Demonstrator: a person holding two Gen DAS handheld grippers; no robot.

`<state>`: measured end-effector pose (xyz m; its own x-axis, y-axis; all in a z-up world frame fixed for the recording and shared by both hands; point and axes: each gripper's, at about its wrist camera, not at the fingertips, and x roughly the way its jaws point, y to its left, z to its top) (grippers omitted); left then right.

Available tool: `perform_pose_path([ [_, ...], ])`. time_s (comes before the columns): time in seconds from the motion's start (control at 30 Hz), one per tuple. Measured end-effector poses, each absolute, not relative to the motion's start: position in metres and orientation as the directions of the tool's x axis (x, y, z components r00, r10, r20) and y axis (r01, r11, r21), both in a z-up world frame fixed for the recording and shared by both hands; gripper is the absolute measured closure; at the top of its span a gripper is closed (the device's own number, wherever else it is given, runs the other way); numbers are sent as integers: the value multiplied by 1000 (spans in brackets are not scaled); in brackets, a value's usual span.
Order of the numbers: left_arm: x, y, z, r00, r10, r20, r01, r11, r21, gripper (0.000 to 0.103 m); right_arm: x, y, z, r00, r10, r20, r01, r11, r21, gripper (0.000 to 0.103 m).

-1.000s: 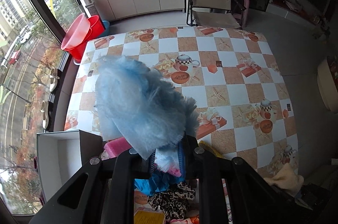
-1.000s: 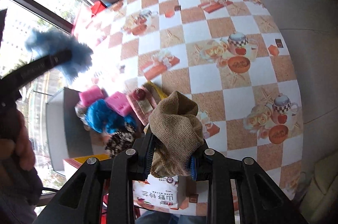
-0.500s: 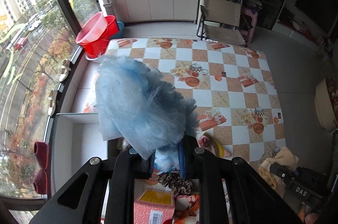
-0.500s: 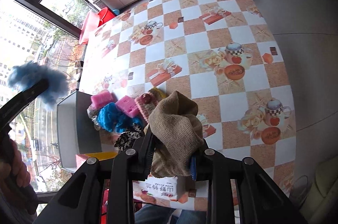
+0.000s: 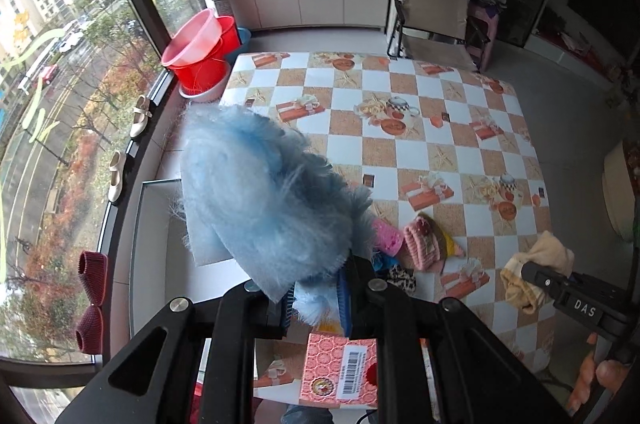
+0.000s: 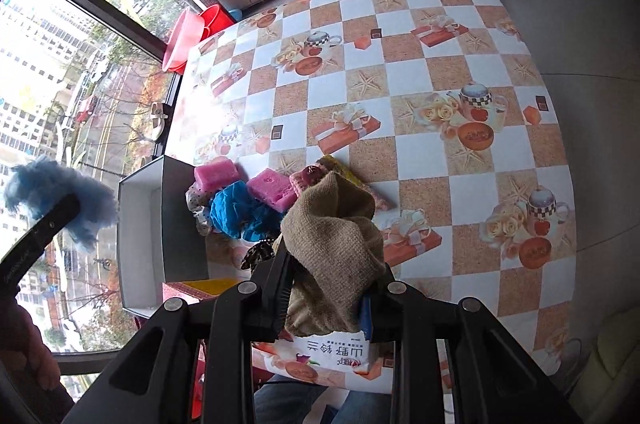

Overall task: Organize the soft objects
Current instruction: 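Lift the duster and glove and carry both toward the white box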

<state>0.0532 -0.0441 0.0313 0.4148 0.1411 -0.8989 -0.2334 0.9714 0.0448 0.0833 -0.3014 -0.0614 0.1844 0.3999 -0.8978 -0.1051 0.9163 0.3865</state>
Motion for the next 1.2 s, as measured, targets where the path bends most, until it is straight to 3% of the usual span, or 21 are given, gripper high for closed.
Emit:
perform_pose_path([
  [0.77,-33,-6,-19,283,-97,-954,115,991,-67,84,-40,-220,-64,138,258,-956,-12,966,259,74],
  [1.2,-56,58,-19,307,-71,-949,1,997,-74,84,-46,-135,-39,148,268,-952,-201,951,236,74],
])
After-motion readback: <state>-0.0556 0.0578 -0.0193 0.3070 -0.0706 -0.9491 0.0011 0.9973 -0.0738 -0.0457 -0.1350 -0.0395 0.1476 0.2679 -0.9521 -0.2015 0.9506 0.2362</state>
